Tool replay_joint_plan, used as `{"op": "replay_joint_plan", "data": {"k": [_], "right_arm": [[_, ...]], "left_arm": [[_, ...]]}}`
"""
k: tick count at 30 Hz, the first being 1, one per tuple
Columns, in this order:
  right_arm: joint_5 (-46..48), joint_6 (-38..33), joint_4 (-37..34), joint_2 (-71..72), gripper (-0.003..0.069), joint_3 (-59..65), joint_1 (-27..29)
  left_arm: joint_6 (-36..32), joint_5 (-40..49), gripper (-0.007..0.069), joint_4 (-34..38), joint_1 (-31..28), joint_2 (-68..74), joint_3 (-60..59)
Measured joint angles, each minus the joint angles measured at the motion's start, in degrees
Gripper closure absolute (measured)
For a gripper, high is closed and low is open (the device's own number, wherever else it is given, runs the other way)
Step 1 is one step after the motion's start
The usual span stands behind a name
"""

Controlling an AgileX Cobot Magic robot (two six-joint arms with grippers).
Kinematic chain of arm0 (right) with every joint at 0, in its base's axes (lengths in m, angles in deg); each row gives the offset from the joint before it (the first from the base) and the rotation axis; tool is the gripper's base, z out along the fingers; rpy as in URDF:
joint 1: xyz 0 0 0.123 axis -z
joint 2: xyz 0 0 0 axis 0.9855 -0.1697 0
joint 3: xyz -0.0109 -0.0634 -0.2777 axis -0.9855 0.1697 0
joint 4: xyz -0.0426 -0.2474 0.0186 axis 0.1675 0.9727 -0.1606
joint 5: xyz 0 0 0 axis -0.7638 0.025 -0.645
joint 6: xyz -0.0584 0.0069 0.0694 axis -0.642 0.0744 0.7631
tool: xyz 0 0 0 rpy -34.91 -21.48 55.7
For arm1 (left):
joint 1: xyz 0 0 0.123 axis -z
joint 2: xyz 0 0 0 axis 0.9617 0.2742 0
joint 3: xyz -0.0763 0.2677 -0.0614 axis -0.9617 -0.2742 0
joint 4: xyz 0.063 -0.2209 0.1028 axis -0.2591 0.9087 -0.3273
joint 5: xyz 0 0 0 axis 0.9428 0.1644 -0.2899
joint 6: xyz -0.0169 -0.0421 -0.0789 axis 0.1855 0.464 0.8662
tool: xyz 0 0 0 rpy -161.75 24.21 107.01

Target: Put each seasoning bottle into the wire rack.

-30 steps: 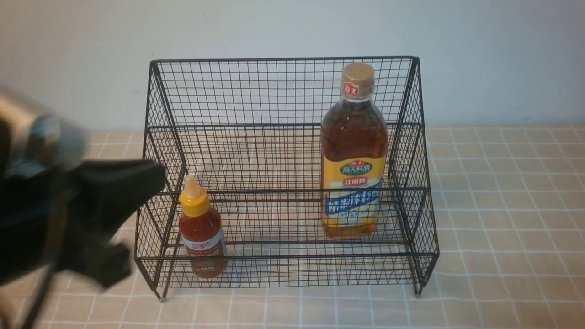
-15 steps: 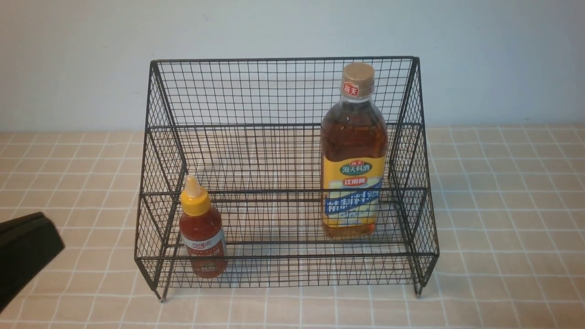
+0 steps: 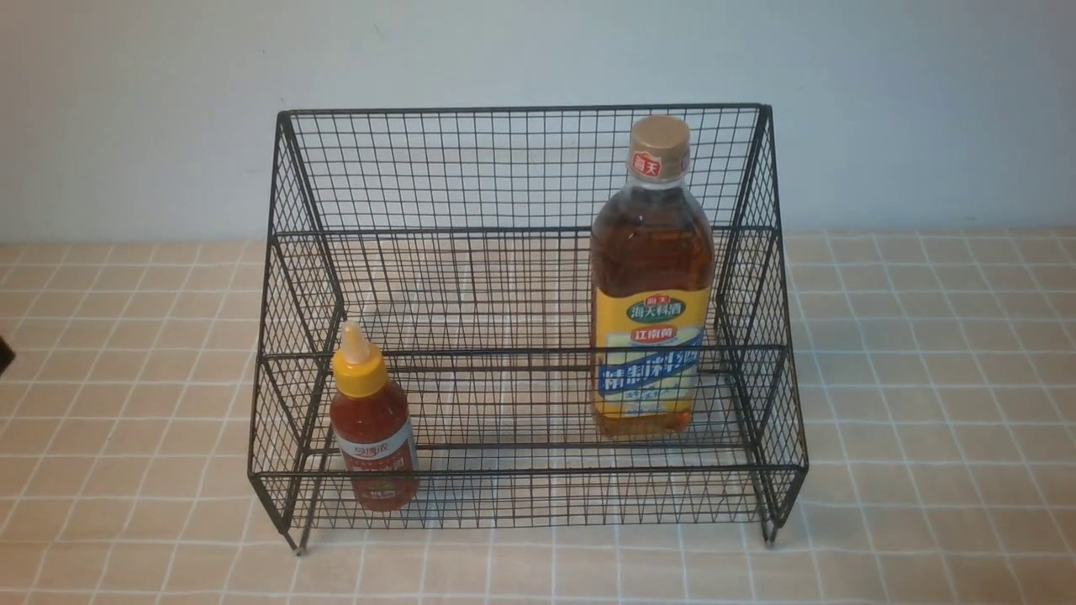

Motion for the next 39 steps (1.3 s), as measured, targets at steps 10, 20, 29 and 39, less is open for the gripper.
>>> {"op": "replay_joint_plan", "data": {"k": [10, 20, 29, 39], "right_arm": [[0.00, 0.00, 0.00, 0.00, 0.0673, 0.00, 0.00], [0.00, 0.00, 0.00, 0.00, 0.0673, 0.00, 0.00], [0.00, 0.00, 0.00, 0.00, 0.0673, 0.00, 0.00], [0.00, 0.00, 0.00, 0.00, 0.0673, 0.00, 0.00]], "left_arm": [[17.15, -0.07, 0.0631, -19.37, -14.23, -12.26, -15.27], [17.72, 0.62, 0.0631, -21.46, -19.10, -14.23, -30.08], [18.76, 3.47, 0.0631, -24.04, -19.04, -14.23, -32.54], [18.76, 3.47, 0.0631, -24.11, -19.04, -14.23, -32.54]]}}
